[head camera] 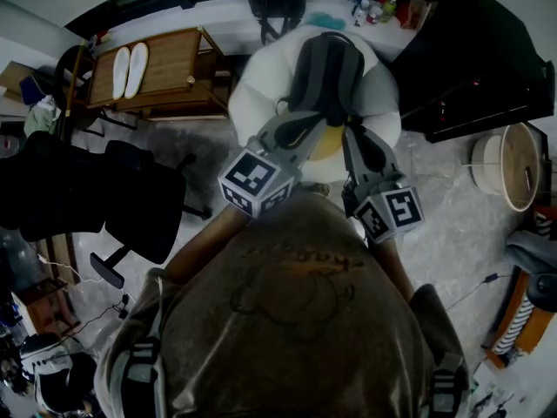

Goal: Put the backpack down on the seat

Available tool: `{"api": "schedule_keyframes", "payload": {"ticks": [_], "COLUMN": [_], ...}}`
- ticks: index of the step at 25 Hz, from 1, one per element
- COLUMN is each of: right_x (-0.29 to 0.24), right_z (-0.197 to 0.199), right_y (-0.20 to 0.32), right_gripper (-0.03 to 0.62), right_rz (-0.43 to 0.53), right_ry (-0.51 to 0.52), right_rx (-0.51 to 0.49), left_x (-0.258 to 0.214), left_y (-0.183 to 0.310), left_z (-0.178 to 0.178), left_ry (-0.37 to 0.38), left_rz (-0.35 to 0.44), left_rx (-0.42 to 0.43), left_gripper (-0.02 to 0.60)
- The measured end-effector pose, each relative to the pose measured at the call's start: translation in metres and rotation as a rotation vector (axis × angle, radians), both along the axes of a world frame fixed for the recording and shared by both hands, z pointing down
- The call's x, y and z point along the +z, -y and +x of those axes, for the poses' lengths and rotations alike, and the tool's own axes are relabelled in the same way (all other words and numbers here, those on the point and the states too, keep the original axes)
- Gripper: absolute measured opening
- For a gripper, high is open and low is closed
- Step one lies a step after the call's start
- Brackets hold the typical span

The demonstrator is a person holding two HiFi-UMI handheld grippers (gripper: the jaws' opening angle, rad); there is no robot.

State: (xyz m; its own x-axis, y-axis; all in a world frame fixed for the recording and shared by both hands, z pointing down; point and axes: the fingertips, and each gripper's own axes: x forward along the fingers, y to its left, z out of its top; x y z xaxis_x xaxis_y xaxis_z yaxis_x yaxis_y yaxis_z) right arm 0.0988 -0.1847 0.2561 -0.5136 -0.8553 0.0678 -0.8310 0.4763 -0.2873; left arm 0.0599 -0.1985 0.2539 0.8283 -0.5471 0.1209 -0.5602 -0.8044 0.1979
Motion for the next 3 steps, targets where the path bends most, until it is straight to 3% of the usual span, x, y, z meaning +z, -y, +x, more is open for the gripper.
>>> {"api": "schedule_keyframes", "payload": {"ticks": [3], "right_x": [0.0024], "right_z": [0.0115], "right_y": [0.0079], "right_gripper": [-0.002], "right_rz": [0.0], "right_ry": [0.0], "right_rx": [0.007], "left_x": [0.0023], "left_y": [0.0053], "left_z": [0.0093], "left_ry": [0.009], "left_rz": [0.003], "left_rx": [0.006], "left_gripper": [0.0]}}
